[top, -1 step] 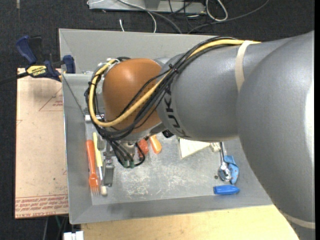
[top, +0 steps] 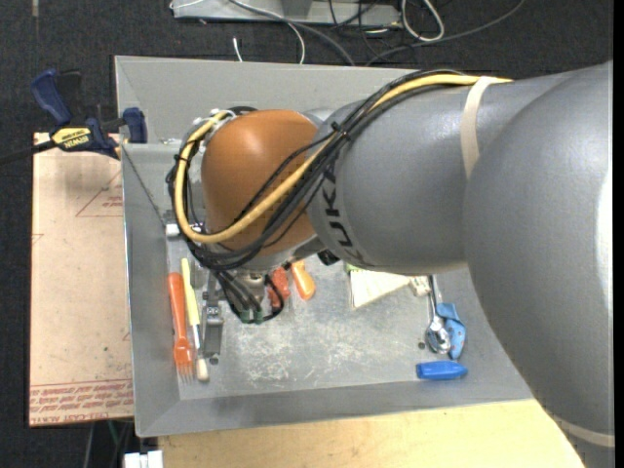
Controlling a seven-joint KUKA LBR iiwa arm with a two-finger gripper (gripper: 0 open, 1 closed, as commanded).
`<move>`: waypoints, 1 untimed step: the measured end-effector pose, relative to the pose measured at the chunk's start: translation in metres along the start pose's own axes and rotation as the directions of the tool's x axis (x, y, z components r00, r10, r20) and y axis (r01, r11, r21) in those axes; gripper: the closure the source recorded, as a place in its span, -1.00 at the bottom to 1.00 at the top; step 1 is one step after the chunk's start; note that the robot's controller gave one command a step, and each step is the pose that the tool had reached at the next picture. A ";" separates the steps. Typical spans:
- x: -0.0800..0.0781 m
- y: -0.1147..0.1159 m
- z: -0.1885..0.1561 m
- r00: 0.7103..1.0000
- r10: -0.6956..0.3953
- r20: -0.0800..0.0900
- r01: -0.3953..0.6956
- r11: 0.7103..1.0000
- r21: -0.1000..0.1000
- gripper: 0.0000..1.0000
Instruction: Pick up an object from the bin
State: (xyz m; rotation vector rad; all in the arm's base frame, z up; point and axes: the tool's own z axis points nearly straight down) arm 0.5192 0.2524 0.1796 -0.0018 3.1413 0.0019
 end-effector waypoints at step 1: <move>-0.086 -0.052 0.103 0.995 -0.103 0.007 0.103 0.995 -0.002 -1.00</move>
Offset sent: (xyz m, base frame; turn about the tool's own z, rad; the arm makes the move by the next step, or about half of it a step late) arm 0.0836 -0.0050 -0.0443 -0.8273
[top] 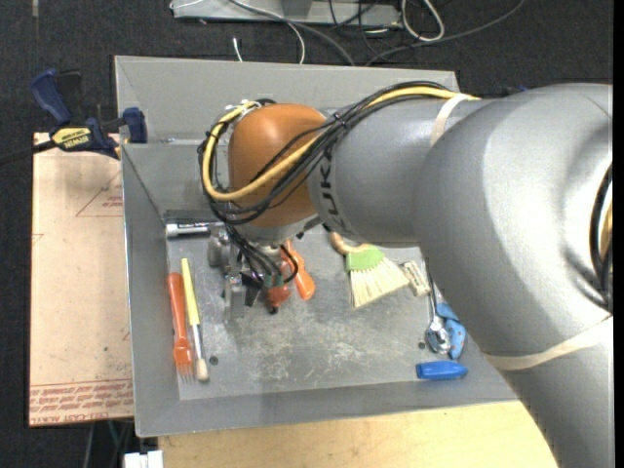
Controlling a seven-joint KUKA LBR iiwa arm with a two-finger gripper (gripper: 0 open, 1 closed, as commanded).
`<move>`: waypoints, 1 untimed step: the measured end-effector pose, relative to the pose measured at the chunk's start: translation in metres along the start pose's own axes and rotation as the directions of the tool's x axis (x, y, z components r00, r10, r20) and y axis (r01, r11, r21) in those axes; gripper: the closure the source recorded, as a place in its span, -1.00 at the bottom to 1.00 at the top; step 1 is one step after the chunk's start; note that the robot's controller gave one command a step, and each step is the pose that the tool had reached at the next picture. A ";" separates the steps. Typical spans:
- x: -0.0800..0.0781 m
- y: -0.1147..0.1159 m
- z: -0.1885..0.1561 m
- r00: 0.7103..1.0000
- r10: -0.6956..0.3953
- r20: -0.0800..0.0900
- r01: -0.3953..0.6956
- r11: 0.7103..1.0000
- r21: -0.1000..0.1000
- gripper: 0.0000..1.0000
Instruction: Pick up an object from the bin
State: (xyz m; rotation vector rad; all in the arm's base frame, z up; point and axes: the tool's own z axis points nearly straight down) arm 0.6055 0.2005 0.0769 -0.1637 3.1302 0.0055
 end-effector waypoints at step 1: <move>-0.003 0.025 -0.021 0.909 -0.417 0.002 0.417 0.909 -0.001 -1.00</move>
Offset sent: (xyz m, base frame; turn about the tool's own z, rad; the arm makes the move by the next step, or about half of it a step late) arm -0.0058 -0.0296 0.0231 -0.0549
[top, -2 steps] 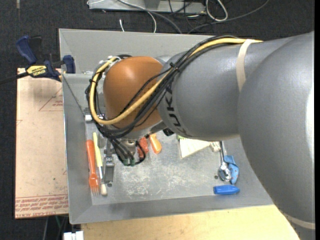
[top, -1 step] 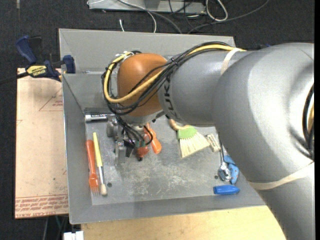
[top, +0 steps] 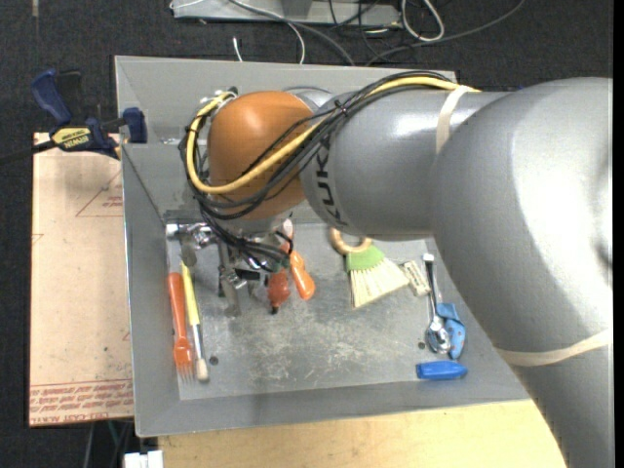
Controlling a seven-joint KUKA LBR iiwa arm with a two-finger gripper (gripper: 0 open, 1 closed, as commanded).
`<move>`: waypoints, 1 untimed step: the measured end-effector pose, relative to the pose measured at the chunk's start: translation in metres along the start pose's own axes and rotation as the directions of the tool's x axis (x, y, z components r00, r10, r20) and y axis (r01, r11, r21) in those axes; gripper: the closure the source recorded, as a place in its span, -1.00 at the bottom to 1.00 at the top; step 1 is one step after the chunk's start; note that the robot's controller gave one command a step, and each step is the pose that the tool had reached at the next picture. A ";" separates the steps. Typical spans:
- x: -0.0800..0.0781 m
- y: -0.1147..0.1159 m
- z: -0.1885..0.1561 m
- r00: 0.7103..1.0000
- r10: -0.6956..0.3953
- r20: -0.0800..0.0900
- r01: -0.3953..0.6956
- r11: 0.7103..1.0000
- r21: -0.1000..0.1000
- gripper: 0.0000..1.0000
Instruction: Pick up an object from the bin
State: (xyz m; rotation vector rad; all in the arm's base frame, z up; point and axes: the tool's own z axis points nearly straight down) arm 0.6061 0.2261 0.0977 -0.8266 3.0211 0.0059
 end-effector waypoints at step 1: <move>0.014 -0.019 -0.004 0.999 -0.034 -0.002 0.034 0.999 -0.001 -1.00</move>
Offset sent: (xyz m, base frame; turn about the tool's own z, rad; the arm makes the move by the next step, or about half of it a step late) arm 0.0266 -0.0376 -0.0277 -0.1340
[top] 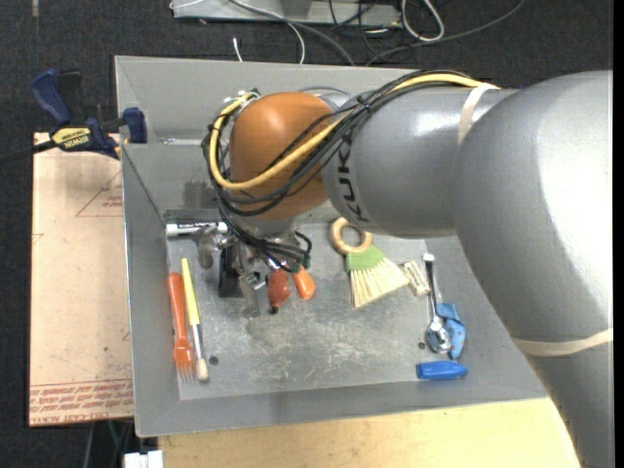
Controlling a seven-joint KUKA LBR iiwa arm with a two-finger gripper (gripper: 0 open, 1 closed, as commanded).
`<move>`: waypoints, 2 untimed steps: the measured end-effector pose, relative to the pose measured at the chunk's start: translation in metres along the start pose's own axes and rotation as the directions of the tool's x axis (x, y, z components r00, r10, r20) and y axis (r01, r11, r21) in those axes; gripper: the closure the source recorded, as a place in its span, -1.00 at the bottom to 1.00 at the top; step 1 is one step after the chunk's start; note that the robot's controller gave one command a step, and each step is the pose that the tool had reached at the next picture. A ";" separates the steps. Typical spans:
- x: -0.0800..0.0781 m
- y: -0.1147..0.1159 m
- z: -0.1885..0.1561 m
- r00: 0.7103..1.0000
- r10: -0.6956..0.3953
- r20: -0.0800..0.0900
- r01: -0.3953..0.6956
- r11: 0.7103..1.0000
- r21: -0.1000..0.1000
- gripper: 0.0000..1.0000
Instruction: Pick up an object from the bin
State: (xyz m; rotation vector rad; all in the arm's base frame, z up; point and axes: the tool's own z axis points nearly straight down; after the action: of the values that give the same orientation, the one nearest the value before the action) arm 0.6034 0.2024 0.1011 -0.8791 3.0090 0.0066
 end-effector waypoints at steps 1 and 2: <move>-0.012 -0.017 0.020 0.998 0.056 0.008 -0.056 0.998 0.000 -1.00; -0.021 -0.045 0.026 0.990 -0.139 0.018 0.139 0.990 0.002 1.00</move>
Offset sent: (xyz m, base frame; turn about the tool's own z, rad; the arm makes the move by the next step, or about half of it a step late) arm 0.0386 -0.0291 -0.0311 -0.1435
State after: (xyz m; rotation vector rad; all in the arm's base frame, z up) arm 0.6454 0.1757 0.0752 -1.0801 2.9241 0.0119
